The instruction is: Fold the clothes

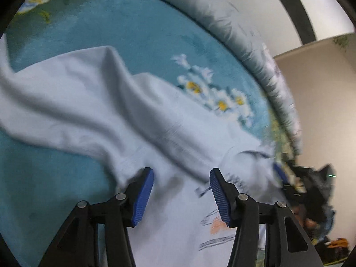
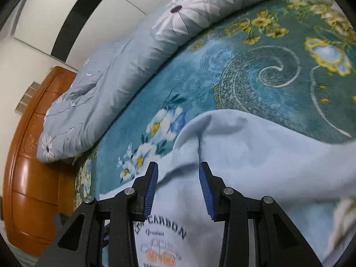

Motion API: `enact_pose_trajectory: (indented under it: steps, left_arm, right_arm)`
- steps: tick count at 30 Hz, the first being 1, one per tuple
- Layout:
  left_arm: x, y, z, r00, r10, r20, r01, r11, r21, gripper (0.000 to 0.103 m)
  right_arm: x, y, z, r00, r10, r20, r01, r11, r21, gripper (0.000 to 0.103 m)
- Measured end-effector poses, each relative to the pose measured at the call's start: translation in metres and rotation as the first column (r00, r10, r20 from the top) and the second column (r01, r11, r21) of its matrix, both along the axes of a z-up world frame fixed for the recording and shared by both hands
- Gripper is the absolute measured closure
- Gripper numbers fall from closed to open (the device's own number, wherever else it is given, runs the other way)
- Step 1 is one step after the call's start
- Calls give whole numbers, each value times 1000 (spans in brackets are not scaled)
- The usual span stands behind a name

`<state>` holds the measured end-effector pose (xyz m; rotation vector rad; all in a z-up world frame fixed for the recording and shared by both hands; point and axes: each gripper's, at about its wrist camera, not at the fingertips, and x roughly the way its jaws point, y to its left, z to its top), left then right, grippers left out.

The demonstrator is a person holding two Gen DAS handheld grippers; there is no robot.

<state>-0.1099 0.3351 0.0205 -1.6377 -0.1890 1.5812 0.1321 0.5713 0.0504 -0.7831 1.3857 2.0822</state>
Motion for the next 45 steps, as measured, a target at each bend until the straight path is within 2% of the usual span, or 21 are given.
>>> enact_pose_trajectory:
  steps: [2,6,8,11,12,13,14,15,16,19,22,24,26,28,30,31,33,35,38,41,45]
  left_arm:
    - [-4,6,-2,999,3,35,-4,1000,23,48]
    - [-6,17,3,999,-25,35,24,999,42,48]
    - [-8,23,4,999,-37,38,35,998,52,52]
    - [-11,30,1,997,-64,53,61,996,65,75]
    - [-12,32,0,996,-78,53,75,995,69,91]
    - [-12,34,-2,995,-91,51,88,994,71,94]
    - [-14,35,-2,994,-98,43,95,993,68,95]
    - [-16,39,-2,994,-99,41,96,993,73,98]
    - [-19,42,0,995,-97,39,93,992,84,98]
    - [-35,50,18,998,-54,20,50,984,171,98]
    - [-57,65,34,1000,2,-7,0,974,228,98]
    - [-68,78,28,1000,15,21,-19,981,194,98]
    - [-75,89,15,998,25,52,-32,989,147,97]
    - [-78,90,2,994,47,98,-60,990,128,93]
    - [-83,81,-6,981,66,182,-97,982,163,88]
    - [-85,74,-8,973,76,219,-118,975,187,77]
    - [-84,59,-1,971,70,230,-122,967,223,63]
    - [-72,41,15,982,16,186,-62,968,242,59]
    - [-38,9,39,993,-105,53,90,969,229,51]
    - [6,-24,56,967,-228,-114,245,953,178,49]
    - [55,-73,53,929,-295,-222,330,933,140,44]
  right_arm:
    - [-9,10,-13,1000,-2,27,3,999,-36,62]
    - [-19,15,-21,999,9,37,-7,998,-55,62]
    - [-23,16,-24,999,18,36,-16,998,-59,62]
    - [-26,17,-20,999,25,29,-23,999,-49,62]
    - [-27,18,-19,999,26,27,-24,998,-58,65]
    - [-27,19,-19,999,27,24,-25,997,-66,73]
    - [-28,19,-19,999,28,21,-26,997,-75,78]
    - [-30,20,-17,999,38,35,-36,997,-68,90]
    - [-32,21,-15,998,48,49,-45,997,-60,94]
    - [-39,27,-2,997,59,44,-59,998,2,96]
    - [-46,37,10,999,47,2,-47,998,41,96]
    - [-54,41,9,999,39,-2,-39,998,44,94]
    - [-63,42,2,999,44,27,-45,998,45,89]
    - [-67,40,-3,998,48,36,-50,998,46,62]
    - [-64,37,-2,998,54,11,-54,997,53,60]
    - [-61,34,2,998,63,3,-63,996,60,60]
    - [-52,29,14,996,85,8,-85,992,90,60]
    - [-35,15,30,993,117,12,-117,984,136,60]
    - [9,-13,47,984,166,63,-176,961,213,58]
    - [67,-44,50,977,144,160,-184,944,274,56]
    - [149,-74,40,960,26,278,-121,937,327,56]
